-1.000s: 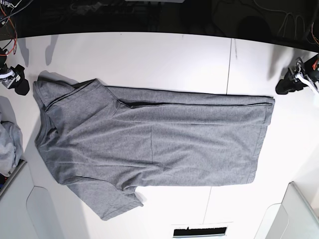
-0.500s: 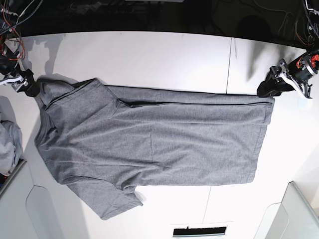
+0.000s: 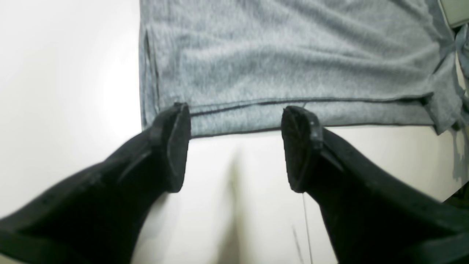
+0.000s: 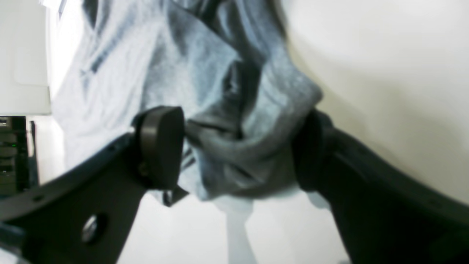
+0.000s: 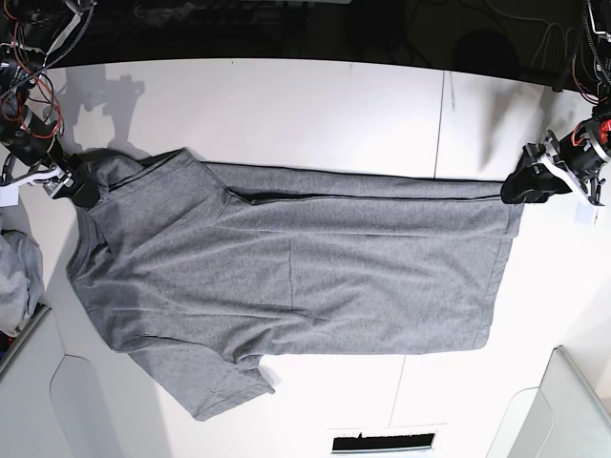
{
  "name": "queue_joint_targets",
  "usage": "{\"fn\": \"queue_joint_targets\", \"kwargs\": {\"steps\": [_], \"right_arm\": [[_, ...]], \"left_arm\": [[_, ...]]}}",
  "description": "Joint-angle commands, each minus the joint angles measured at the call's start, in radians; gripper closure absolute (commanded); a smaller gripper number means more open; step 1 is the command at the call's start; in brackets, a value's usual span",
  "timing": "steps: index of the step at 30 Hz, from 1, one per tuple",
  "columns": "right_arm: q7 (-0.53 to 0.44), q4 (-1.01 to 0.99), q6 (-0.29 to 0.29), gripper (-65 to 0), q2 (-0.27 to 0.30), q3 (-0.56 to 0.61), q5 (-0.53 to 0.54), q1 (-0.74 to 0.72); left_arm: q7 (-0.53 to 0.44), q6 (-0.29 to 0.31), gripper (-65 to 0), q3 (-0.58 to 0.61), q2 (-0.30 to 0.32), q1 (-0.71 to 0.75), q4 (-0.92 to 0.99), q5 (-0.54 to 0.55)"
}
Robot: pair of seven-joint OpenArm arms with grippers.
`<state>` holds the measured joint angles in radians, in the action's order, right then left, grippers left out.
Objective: Layout the t-shirt on the table in an organized manner, then fold the t-shirt properly
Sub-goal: 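Grasp the folded edge with both grippers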
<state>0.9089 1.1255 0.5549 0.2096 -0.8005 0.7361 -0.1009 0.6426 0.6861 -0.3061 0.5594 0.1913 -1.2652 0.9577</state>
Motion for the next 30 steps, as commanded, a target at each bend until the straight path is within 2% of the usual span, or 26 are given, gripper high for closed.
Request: {"fn": "queue_joint_targets", "kwargs": {"steps": [1,7,14,18,23,26,30], "right_arm": [[-0.010,0.012,0.016,-44.5,0.002,0.000,0.019,-0.021],[-0.012,0.012,0.014,-44.3,-0.048,0.001,0.003,-0.054],[-0.014,0.012,0.014,-44.3,-0.050,0.001,0.001,-0.056],[-0.008,0.012,0.014,-44.3,-0.050,0.001,0.001,-0.056],[-0.003,0.012,0.014,-44.3,-0.050,0.001,0.001,-0.056],[-0.002,0.012,0.014,-44.3,-0.050,0.001,0.001,-0.056],[-0.002,0.012,0.014,-44.3,-0.050,0.001,0.000,-0.056]], "left_arm": [[-0.019,0.012,-40.9,-0.006,0.022,-0.008,-0.009,0.017],[-0.024,0.012,-40.9,-0.006,0.022,-0.008,-0.009,0.008],[-0.085,0.012,-40.9,-0.006,0.022,-0.026,-0.004,-0.062],[-0.090,0.007,-40.9,0.010,0.022,-0.111,0.079,-0.114],[-0.121,-0.003,-41.0,0.113,0.022,-0.234,0.242,-0.178],[-0.180,-0.068,-41.0,0.143,0.022,-0.272,0.292,-0.245],[-0.190,-0.076,-41.0,0.141,0.031,-0.293,0.296,-0.245]]}}
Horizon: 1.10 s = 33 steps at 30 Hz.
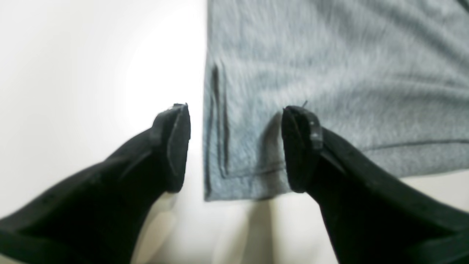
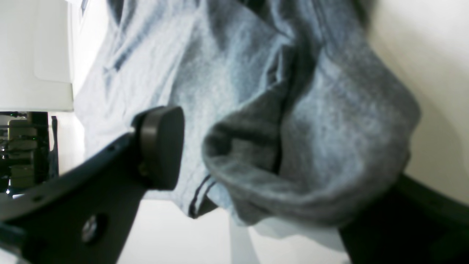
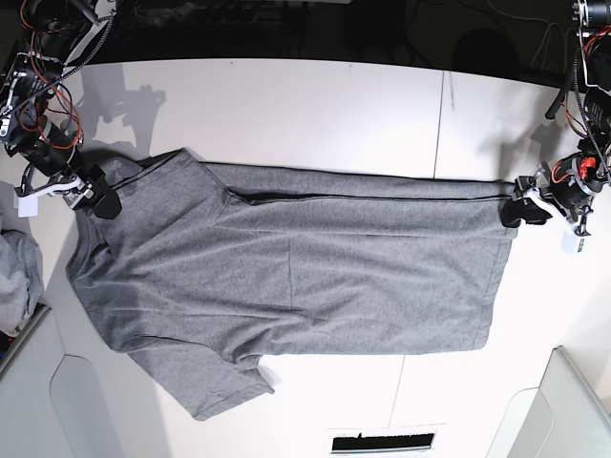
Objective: Layout the t-shirt on the table in an organized manner, then fold the t-shirt properly
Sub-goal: 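Grasp the folded edge with both grippers, then drag the folded shirt with both grippers to straighten it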
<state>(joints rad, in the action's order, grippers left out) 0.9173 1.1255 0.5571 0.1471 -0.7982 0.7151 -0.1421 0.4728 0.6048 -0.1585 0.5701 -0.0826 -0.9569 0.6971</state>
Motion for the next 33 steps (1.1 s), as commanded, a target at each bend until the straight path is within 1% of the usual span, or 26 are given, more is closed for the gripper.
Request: {"fn": "queue_joint_targets", "kwargs": {"steps": [1,5,8,11,15,17,19,22,24,25,26,27,28,29,30,31,32,33], "right_arm": [[-0.011,0.012,0.012,-44.3,0.013,-0.002,0.021,-0.013],[-0.012,0.012,0.012,-44.3,0.013,-0.002,0.009,-0.012],[-0.008,0.012,0.012,-44.3,0.013,-0.002,0.010,-0.012],[-0.005,0.012,0.012,-44.3,0.013,0.003,0.011,-0.013],[-0.004,0.012,0.012,-44.3,0.013,0.024,0.010,-0.012],[-0.005,0.012,0.012,-44.3,0.013,0.032,0.010,-0.012],[-0.004,0.012,0.012,-44.3,0.013,0.035,0.010,-0.012],[-0.005,0.012,0.012,-44.3,0.013,0.035,0.011,-0.013],[-0.005,0.012,0.012,-44.3,0.013,0.035,0.011,-0.013],[-0.004,0.012,0.012,-44.3,0.013,0.035,0.010,-0.012],[-0.004,0.012,0.013,-44.2,0.013,0.035,0.010,-0.012],[-0.004,0.012,0.014,-43.6,0.013,0.035,0.010,-0.012],[-0.005,0.012,0.016,-40.8,0.013,0.035,0.011,-0.013],[-0.005,0.012,0.016,-35.6,0.013,0.035,0.016,-0.013],[-0.005,0.012,0.016,-28.0,0.013,0.035,0.028,-0.013],[-0.005,0.012,0.017,-18.2,0.013,0.035,0.037,-0.013],[-0.005,0.012,0.017,-6.8,0.013,0.035,0.037,-0.013],[-0.004,0.012,0.020,0.0,0.013,0.035,0.037,-0.013]], "left_arm": [[-0.020,0.005,-41.0,-0.006,0.023,-0.020,-0.013,0.016],[-0.019,0.006,-41.0,-0.006,0.034,-0.023,-0.013,0.014],[-0.005,0.005,-41.0,-0.006,0.033,-0.017,-0.006,-0.026],[0.014,0.006,-41.0,-0.006,0.034,-0.017,0.035,-0.020],[0.013,0.016,-41.0,-0.006,0.026,-0.017,0.069,-0.016],[0.022,0.047,-40.9,-0.006,0.014,-0.017,0.070,0.002],[0.064,0.090,-40.9,-0.006,-0.005,-0.017,0.070,0.027],[0.122,0.093,-40.8,-0.004,-0.036,-0.017,0.070,0.054],[0.122,0.093,-40.2,-0.004,-0.047,-0.014,0.069,0.054],[0.121,0.093,-38.0,-0.004,-0.047,-0.013,0.069,0.055],[0.121,0.093,-33.4,-0.004,-0.046,-0.012,0.069,0.055],[0.121,0.093,-26.5,-0.004,-0.045,-0.011,0.068,0.054],[0.122,0.093,-19.3,-0.004,-0.043,-0.011,0.068,0.054],[0.122,0.093,-12.6,-0.004,-0.042,-0.011,0.068,0.054],[0.122,0.093,-6.3,-0.004,-0.040,-0.011,0.068,0.054],[0.121,0.093,-1.1,-0.004,-0.040,-0.011,0.068,0.055],[0.121,0.093,0.0,-0.004,-0.038,-0.011,0.068,0.055],[0.121,0.093,0.0,-0.004,-0.037,-0.011,0.066,0.059]]}}
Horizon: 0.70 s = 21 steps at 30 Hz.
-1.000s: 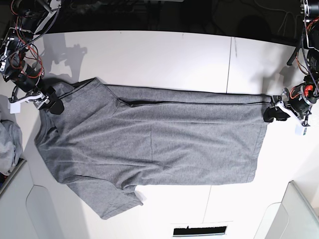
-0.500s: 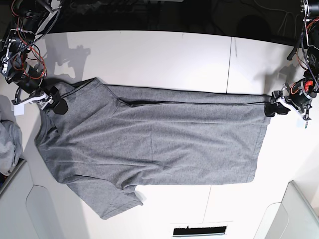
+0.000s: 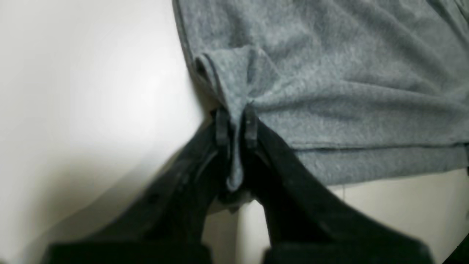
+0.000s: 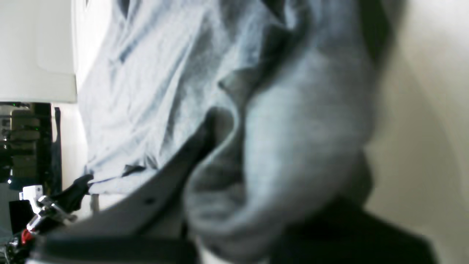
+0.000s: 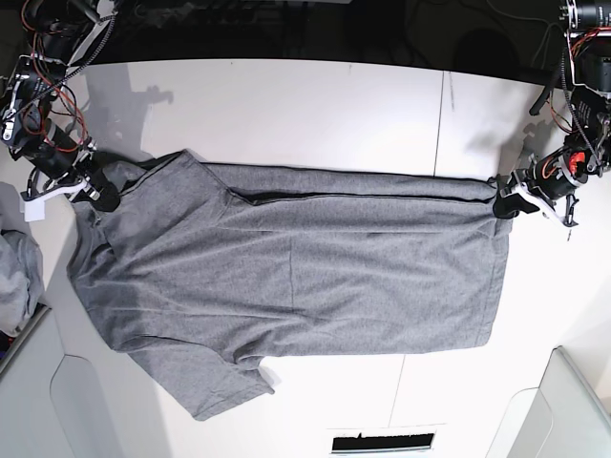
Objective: Layout the t-shirt on the table in an organized manner, then fold the t-shirt properly
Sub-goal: 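Drag the folded shirt with both grippers to straighten it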
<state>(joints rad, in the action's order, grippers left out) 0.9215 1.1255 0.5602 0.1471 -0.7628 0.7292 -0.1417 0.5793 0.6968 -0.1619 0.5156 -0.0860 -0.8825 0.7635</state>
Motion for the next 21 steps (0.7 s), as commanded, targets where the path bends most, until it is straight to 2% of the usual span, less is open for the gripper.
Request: {"fn": "queue_joint_targets", "kwargs": {"steps": [1,4,8,11,21], "right_arm": [[-0.003,0.012,0.017,0.0,0.014,-0.001,0.023,-0.013],[0.048,0.016,0.021,0.0,0.027,-0.001,0.043,-0.012],[0.143,0.031,0.031,0.0,0.072,-0.001,0.145,0.011],[0.158,0.044,0.031,0.0,0.113,-0.001,0.188,0.050],[0.240,0.049,0.049,0.0,0.184,-0.002,0.328,0.203]], "left_arm": [[0.016,0.001,0.0,-0.001,0.023,-0.008,-0.012,-0.003],[0.016,0.001,0.0,-0.001,0.051,0.005,-0.043,0.025],[0.041,0.001,0.0,-0.001,0.107,0.076,-0.140,0.074],[0.061,0.001,0.0,-0.001,0.136,0.160,-0.232,0.104],[0.061,0.001,0.0,-0.001,0.147,0.360,-0.428,0.112]]}}
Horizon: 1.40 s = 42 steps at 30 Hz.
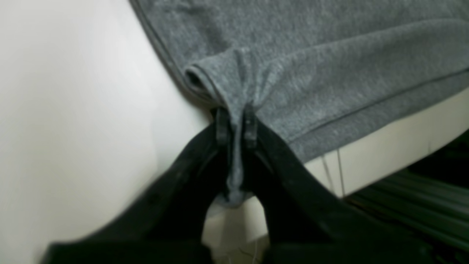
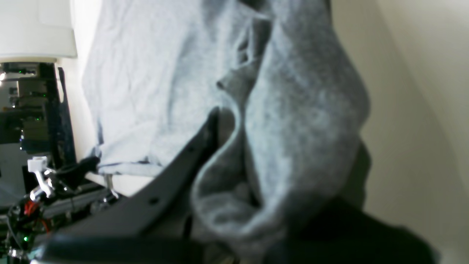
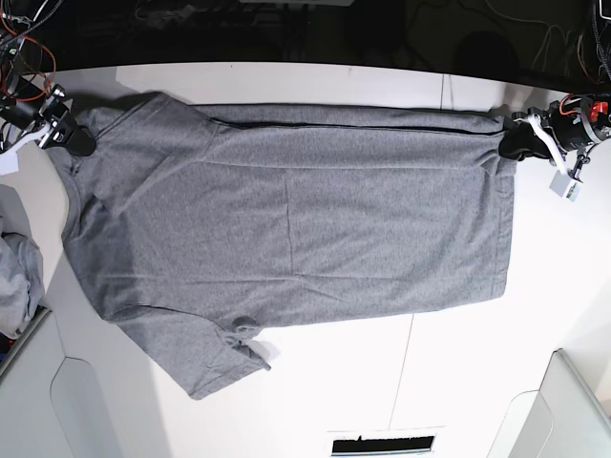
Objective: Layout the t-shirt on the table in an organized manner, then fold the t-shirt properly
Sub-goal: 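Drag the folded shirt with both grippers to straighten it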
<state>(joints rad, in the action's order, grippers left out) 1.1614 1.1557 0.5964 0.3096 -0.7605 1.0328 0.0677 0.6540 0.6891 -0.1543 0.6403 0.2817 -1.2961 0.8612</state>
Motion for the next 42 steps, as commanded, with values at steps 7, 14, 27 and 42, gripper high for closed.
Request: {"fn": "queue_joint_targets", "kwargs": {"steps": [7,14,27,42], "right_arm": [[0.002,0.097,0.015,0.0,0.026,-0.006,0.051,0.117],[-0.002,0.165,0.016,0.0,0.025,-0.006,0.019,0.160],[-0.070,0.165,0.010,-34.7,0.026,-0.069,-0.042,0.145],[-0.242,0.164,-0.036,-34.7,0.045,-0.053,-0.272,-0.207]], "left_arm": [[-0.002,0.009,0.0,-0.009,0.022,0.024,-0.025,0.014],[-0.003,0.009,0.0,-0.009,0.023,0.023,-0.025,0.032],[-0.001,0.009,-24.5,-0.083,0.023,0.020,-0.032,0.107],[0.001,0.009,-35.0,-0.098,0.024,0.015,-0.160,0.104]]}}
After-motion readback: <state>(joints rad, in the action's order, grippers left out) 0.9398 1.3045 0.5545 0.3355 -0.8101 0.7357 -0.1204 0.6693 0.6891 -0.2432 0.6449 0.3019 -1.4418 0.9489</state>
